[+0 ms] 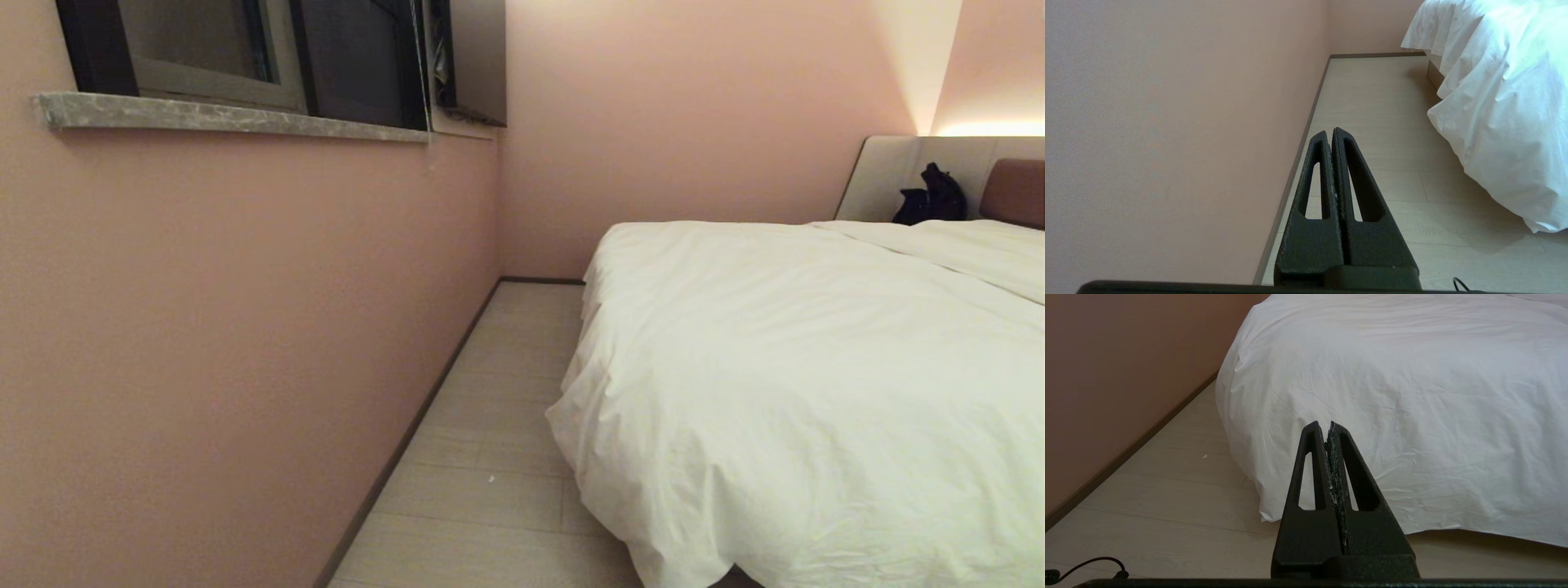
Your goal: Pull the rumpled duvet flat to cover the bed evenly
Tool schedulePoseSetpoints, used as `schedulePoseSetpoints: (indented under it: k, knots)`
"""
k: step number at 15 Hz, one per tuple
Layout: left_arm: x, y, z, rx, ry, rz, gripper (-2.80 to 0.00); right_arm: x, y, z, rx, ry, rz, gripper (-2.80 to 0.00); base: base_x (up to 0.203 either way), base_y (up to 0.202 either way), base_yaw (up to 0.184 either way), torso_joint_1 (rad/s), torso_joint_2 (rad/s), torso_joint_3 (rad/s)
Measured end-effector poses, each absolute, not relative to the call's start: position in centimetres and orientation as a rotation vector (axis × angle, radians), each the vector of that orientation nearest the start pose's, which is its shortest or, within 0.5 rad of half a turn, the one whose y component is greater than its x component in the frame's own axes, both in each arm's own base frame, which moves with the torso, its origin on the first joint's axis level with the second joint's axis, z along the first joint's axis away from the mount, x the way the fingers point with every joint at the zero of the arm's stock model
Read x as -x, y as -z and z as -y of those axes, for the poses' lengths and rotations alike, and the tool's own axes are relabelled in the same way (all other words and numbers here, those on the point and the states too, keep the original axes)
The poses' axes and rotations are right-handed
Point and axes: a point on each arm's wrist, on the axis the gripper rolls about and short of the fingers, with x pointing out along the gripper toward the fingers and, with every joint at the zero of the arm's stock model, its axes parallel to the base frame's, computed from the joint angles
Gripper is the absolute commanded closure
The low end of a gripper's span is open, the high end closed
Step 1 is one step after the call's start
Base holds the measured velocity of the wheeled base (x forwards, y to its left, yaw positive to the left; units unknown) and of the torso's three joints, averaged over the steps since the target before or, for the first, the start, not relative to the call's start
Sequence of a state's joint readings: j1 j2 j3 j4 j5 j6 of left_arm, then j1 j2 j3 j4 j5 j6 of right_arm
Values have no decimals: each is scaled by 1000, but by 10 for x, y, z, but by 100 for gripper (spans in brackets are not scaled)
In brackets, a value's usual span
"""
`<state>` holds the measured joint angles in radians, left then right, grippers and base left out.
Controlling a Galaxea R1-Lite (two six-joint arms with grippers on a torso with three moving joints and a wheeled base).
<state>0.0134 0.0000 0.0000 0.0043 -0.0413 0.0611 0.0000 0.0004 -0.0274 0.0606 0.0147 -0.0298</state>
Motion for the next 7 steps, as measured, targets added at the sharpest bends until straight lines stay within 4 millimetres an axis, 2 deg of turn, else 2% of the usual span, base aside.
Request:
schedulePoseSetpoints:
  k: [7]
  knots:
    - [23,-75,1,-61,28,-4,0,25,-77,0,30,-17,-34,0,0,0,0,0,0,0]
